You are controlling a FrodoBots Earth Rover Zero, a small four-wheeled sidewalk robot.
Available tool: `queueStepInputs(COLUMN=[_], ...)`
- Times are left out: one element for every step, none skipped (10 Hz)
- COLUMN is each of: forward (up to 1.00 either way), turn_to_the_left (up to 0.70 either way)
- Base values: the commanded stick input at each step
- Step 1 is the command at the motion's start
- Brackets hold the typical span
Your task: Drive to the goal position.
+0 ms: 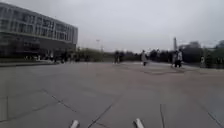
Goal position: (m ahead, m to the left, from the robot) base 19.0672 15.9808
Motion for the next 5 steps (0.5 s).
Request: queueStepInputs(forward=[1.0, 1.0, 1.0, 1.0, 1.0], turn_to_the_left=[0.0, 0.0, 0.0, 0.0, 0.0])
